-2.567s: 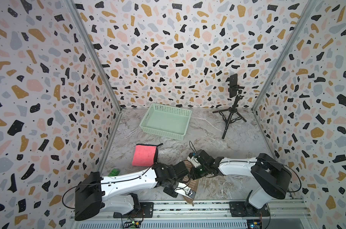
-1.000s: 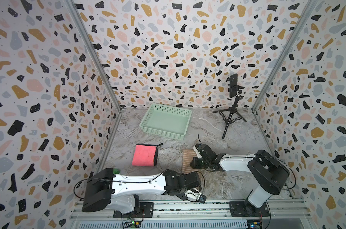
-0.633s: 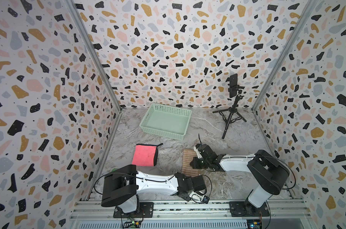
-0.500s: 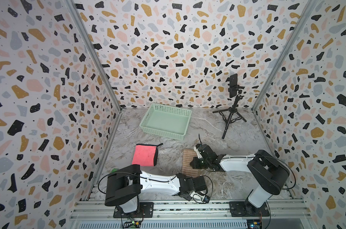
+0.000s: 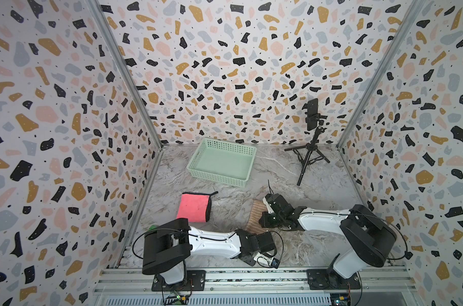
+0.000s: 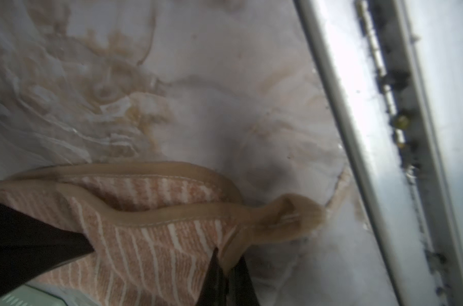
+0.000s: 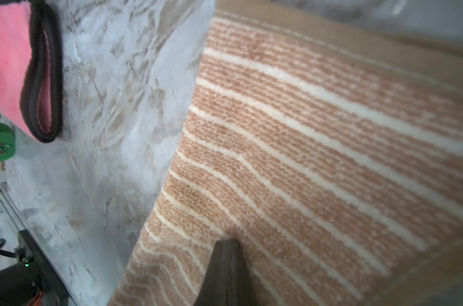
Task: Fold the square dishcloth
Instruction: Fold the cleaning item at the center of the board.
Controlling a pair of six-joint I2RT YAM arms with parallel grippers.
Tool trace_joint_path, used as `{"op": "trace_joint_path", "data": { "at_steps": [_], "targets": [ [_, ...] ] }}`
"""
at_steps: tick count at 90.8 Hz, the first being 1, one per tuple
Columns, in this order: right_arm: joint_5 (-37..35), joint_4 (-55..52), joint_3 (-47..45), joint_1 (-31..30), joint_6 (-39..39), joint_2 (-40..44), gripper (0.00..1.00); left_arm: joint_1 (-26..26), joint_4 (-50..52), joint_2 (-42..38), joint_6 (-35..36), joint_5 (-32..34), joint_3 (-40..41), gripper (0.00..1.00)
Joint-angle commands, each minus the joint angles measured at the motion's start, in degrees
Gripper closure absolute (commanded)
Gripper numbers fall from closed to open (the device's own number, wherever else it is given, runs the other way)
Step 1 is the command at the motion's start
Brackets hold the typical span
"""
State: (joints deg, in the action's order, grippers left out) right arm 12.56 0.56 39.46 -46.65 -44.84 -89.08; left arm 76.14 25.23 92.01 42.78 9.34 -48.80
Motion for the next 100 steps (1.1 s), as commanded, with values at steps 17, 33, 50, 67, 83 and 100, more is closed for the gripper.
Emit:
{"op": "trace_joint_path", "data": {
  "at_steps": [17,33,50,67,83,100],
  "targets": [
    [2.1,-4.4,-2.0,-7.8,0.5,6.2,1.0,-0.4,11.8,-8.9,-0.6,-4.6,-0.4,1.0],
    [4.3,2.1,-4.7,-12.7,-3.0,2.4,1.0,-0.4,17.0,-12.6,-0.3,-5.4,-1.0,1.0],
    [7.6,1.6,-4.4,-16.2,-3.6,2.6,1.0,-0.4,24.4,-18.9,0.5,-9.6,-2.6,1.0],
    [9.6,-4.9,-0.8,-5.6,-0.6,10.4,1.0,-1.9,27.0,-20.7,2.8,-10.9,-4.0,1.0],
    [9.7,-8.0,5.9,0.5,3.2,2.5,1.0,-6.1,26.9,-17.3,5.5,-10.7,-6.3,1.0],
    [11.4,-5.8,9.1,1.8,4.4,-9.5,1.0,-10.5,26.7,-13.2,10.4,-11.2,-11.6,1.0]
  ]
}}
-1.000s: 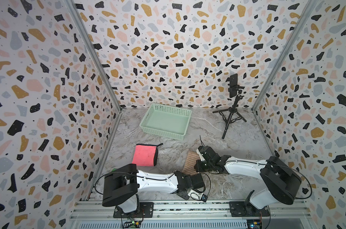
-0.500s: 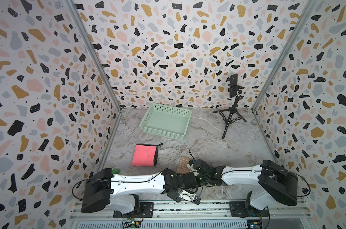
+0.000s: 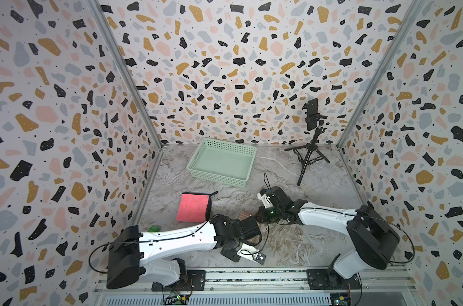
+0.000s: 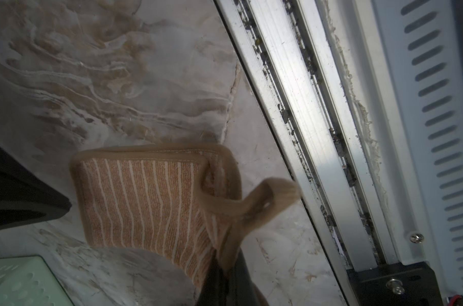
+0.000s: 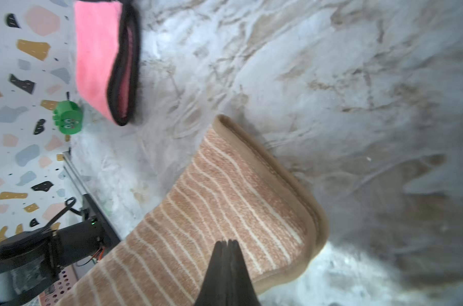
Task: Fold the square dishcloth
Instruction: Fold the cleaning item at the center of the board.
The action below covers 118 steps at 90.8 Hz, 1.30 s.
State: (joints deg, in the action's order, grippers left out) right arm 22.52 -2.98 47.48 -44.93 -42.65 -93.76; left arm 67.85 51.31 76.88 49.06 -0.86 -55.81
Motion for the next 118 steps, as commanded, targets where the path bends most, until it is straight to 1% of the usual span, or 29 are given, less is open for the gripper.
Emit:
{"op": "trace_joint_path", "data": {
  "at_steps": [1,8,18,23,34,41,53,55,75,86,93,95,99,101,106,110,112,114,118],
  "targets": [
    [1.6,-2.1,1.2,0.1,2.2,-5.5,1.0,-2.4,0.6,2.2,4.4,-1.0,-5.0,1.0],
    [2.6,-1.4,1.4,0.1,2.3,-8.9,1.0,-3.9,1.1,5.2,6.3,-1.0,-7.7,1.0],
    [5.5,-0.6,1.5,0.1,2.2,-10.8,1.0,-5.9,1.9,8.2,8.5,-1.5,-11.2,1.0],
    [7.4,-0.3,0.9,0.1,2.0,-9.9,1.0,-7.2,2.1,9.2,9.5,-2.3,-12.4,1.0],
    [8.8,-0.4,-0.1,0.4,1.6,-6.4,1.0,-10.7,1.4,11.1,12.1,-3.6,-14.1,1.0],
    [10.9,0.0,-0.4,1.0,0.9,-5.6,1.0,-12.8,0.7,12.8,13.4,-3.6,-14.7,1.0],
    [12.2,0.0,-0.7,2.0,1.2,-5.1,1.0,-15.4,-0.1,15.9,14.5,-3.9,-15.0,1.0],
    [12.6,1.5,-0.7,2.2,1.2,-5.3,1.0,-15.9,-0.4,16.3,14.7,-4.0,-15.0,1.0],
    [15.5,3.9,-0.7,3.0,0.9,-6.8,1.0,-19.6,-7.3,19.3,16.4,-7.0,-14.2,1.0],
    [16.9,3.7,-0.7,4.1,0.5,-3.6,1.0,-21.4,-10.7,22.2,16.8,-8.4,-14.5,1.0],
    [15.9,2.2,-1.1,5.2,0.6,-0.8,1.0,-22.7,-13.2,24.2,16.6,-8.7,-14.6,1.0],
    [14.7,1.5,-1.2,5.5,0.8,-0.1,1.0,-23.0,-13.9,24.5,16.5,-8.7,-14.4,1.0],
    [11.3,-2.9,-0.9,6.1,1.8,1.3,1.0,-23.5,-16.2,25.0,16.1,-8.5,-13.9,0.84],
    [8.3,-5.2,-0.9,6.3,2.4,2.1,1.0,-23.7,-17.4,25.2,15.6,-8.4,-13.6,0.76],
    [3.6,-8.2,-1.8,6.9,3.3,3.9,1.0,-24.2,-19.7,24.9,13.9,-8.1,-13.4,0.6],
    [0.8,-9.3,-2.7,7.5,3.5,5.5,1.0,-24.7,-20.3,24.0,13.3,-8.4,-13.6,0.42],
    [-0.4,-9.9,-2.9,7.6,3.8,6.1,1.0,-24.9,-20.4,23.4,12.9,-8.5,-13.7,0.34],
    [-1.6,-10.9,-3.0,7.8,4.2,6.8,1.0,-25.1,-20.7,22.7,12.4,-8.7,-13.8,0.3],
    [-4.1,-12.9,-3.2,7.9,4.9,8.3,1.0,-25.6,-21.0,21.3,11.5,-9.0,-14.3,0.28]
  ]
}}
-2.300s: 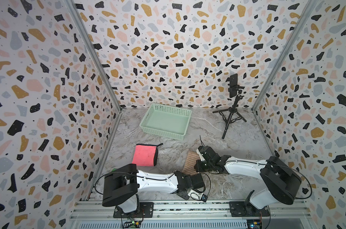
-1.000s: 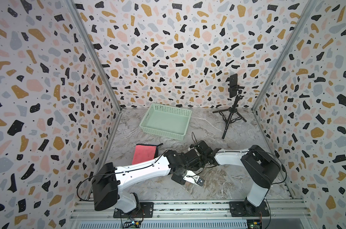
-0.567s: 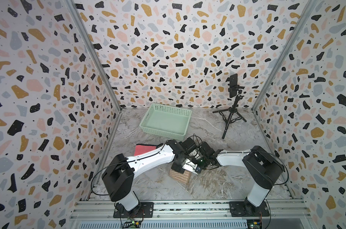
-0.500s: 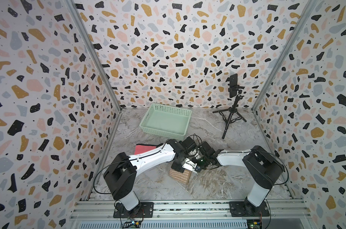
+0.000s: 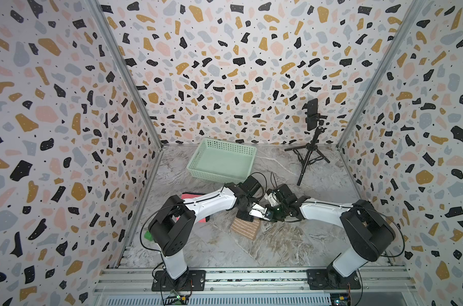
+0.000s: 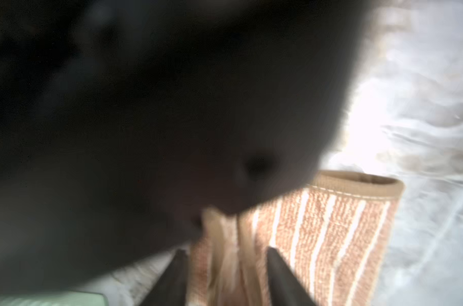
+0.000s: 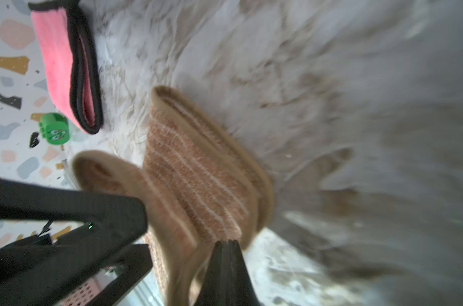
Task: Fold the square dishcloth
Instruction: Fold the cleaning item at the center of the board, then smooth out the cleaning item at the center of the board.
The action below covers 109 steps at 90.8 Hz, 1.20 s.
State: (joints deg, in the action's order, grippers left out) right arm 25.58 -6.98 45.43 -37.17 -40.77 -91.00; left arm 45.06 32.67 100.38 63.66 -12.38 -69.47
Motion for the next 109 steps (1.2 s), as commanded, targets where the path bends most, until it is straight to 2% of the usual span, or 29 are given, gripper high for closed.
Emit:
{"op": "trace_joint_path", "data": {
  "at_steps": [1,13,20,26,33,38,47,59,66,71,77,83,93,109],
  "targets": [
    [-7.8,-9.3,-1.2,0.1,3.1,5.9,1.0,-2.9,-2.1,-2.5,-3.2,2.5,-0.6,0.27],
    [-13.9,-12.3,-2.5,0.3,4.0,11.6,0.98,-4.4,1.7,-4.9,-4.2,3.4,-2.6,0.26],
    [-14.1,-12.3,-3.7,0.2,3.4,14.6,0.99,-5.9,4.3,-6.0,-4.5,3.0,-2.9,0.33],
    [-9.3,-8.6,-5.8,0.3,1.7,16.1,1.0,-7.2,8.2,-6.7,-4.3,0.0,-2.5,0.46],
    [-0.1,0.3,-8.6,0.3,-1.6,16.2,1.0,-7.7,10.5,-7.0,-4.2,-2.8,-0.9,0.61],
    [5.0,5.1,-9.3,0.2,-3.7,15.3,1.0,-7.7,10.1,-7.1,-4.2,-4.5,0.7,0.67],
    [9.1,12.2,-10.7,0.1,-6.7,13.6,0.99,-7.7,6.3,-6.5,-6.2,-6.4,2.7,0.62],
    [10.9,15.7,-11.5,0.1,-7.7,12.6,0.99,-7.7,4.2,-5.3,-6.3,-8.1,3.8,0.44],
    [11.9,16.5,-11.2,0.2,-8.0,11.4,0.98,-7.7,3.5,-5.0,-5.1,-8.9,4.6,0.41],
    [11.5,15.7,-10.8,0.1,-7.7,10.4,0.94,-7.7,2.5,-4.4,-4.7,-8.9,4.9,0.41],
    [10.5,15.5,-10.5,0.1,-7.4,9.2,0.85,-7.7,1.5,-3.2,-4.8,-8.1,4.5,0.51],
    [9.7,16.3,-10.5,0.2,-8.1,8.1,0.77,-7.7,1.2,-1.5,-4.9,-6.9,3.5,0.7],
    [9.5,18.0,-9.5,0.3,-9.4,6.0,0.76,-7.8,0.3,0.6,-4.3,-4.3,3.6,0.99],
    [10.9,20.7,-6.7,1.0,-10.8,1.1,0.78,-9.2,-0.3,-0.1,-3.8,-4.5,4.6,1.0]
  ]
}}
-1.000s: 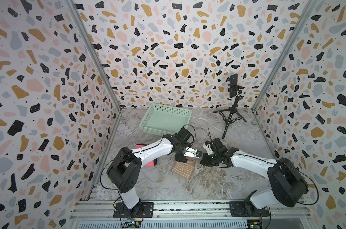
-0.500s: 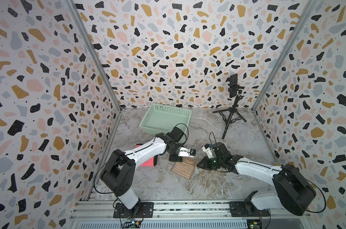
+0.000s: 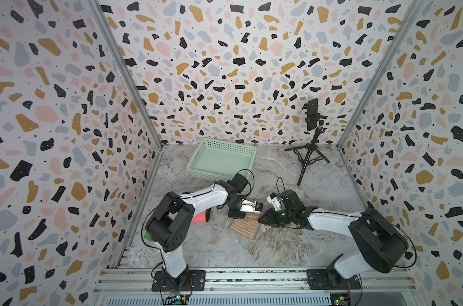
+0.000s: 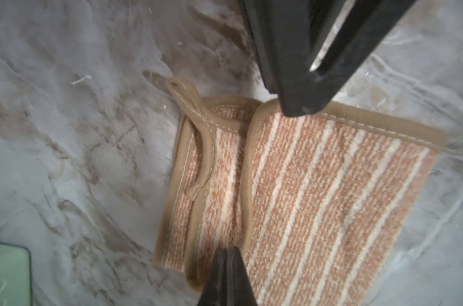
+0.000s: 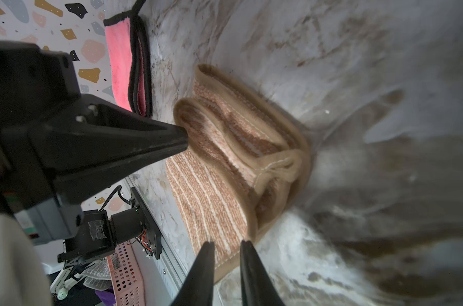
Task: Fold the square dishcloth
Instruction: Smooth out the cleaning item at the center of the board.
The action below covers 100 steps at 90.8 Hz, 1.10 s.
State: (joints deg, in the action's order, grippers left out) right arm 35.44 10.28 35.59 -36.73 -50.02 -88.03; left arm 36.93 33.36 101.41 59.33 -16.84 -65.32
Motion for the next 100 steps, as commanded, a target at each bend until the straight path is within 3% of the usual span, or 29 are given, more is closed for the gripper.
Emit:
{"op": "trace_joint_path", "data": {
  "at_steps": [1,26,53,82,100],
  "targets": [
    [1.2,3.8,3.3,0.7,-1.8,-2.2,0.78,-1.1,-0.9,-1.2,0.5,-0.2,0.4,1.0],
    [1.4,6.4,7.9,2.5,-3.5,-9.4,0.88,-2.6,-1.0,-2.8,0.0,-1.5,1.0,1.0],
    [-1.0,2.9,6.4,6.2,-0.6,-14.6,1.0,-5.6,-5.0,-2.5,-1.2,-1.0,2.6,1.0],
    [-0.1,1.6,5.2,6.5,1.3,-11.9,1.0,-6.4,-11.5,1.7,-7.4,3.7,2.5,1.0],
    [-3.0,-4.4,4.8,6.4,4.0,-2.7,0.96,-6.6,-8.8,-1.1,-8.4,6.2,1.7,1.0]
  ]
}}
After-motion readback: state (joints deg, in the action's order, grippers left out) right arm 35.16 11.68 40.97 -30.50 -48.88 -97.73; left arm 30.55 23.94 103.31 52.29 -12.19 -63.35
